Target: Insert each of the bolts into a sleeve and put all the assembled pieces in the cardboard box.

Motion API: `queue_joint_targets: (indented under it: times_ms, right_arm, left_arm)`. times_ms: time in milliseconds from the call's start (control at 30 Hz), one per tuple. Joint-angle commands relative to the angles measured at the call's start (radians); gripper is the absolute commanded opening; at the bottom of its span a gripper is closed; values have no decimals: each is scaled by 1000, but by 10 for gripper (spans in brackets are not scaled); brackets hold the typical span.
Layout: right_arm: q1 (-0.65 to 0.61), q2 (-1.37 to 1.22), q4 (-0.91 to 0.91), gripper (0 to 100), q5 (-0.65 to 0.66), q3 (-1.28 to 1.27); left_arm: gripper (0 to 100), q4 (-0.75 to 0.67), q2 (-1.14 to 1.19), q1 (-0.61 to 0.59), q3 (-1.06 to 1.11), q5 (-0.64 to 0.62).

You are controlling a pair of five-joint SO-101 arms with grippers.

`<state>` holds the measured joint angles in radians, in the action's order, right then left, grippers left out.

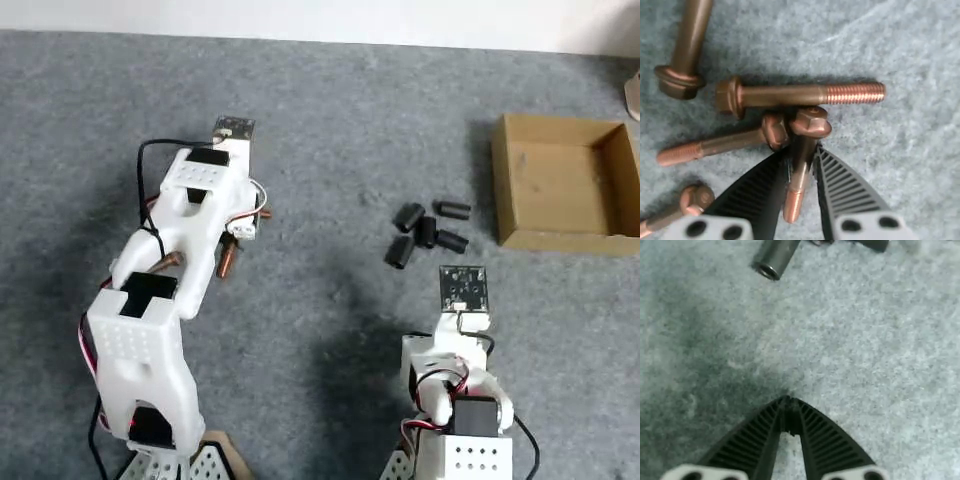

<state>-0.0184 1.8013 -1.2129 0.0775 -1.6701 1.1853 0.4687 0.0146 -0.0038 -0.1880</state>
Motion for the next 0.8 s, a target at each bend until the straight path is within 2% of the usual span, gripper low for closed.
queue_joint_targets:
  times_ms: [0, 100, 267, 500, 633, 767]
  right_arm:
    - [-10, 2, 25, 4, 8, -143]
    - [-10, 2, 28, 4, 8, -143]
    - [4, 2, 113, 4, 8, -143]
    - [145, 2, 461, 6, 8, -143]
    - [232, 2, 498, 6, 46, -143]
    - [260, 4, 501, 6, 44, -143]
  left_arm:
    - [77, -25, -5, -27, -35, -14]
    - [3, -29, -5, -25, -31, -11]
    - [17, -29, -5, -25, -28, -11]
    - [17, -66, -4, -27, -27, -17]
    - [17, -66, -4, -27, -27, -17]
    - [17, -66, -4, -27, -27, -17]
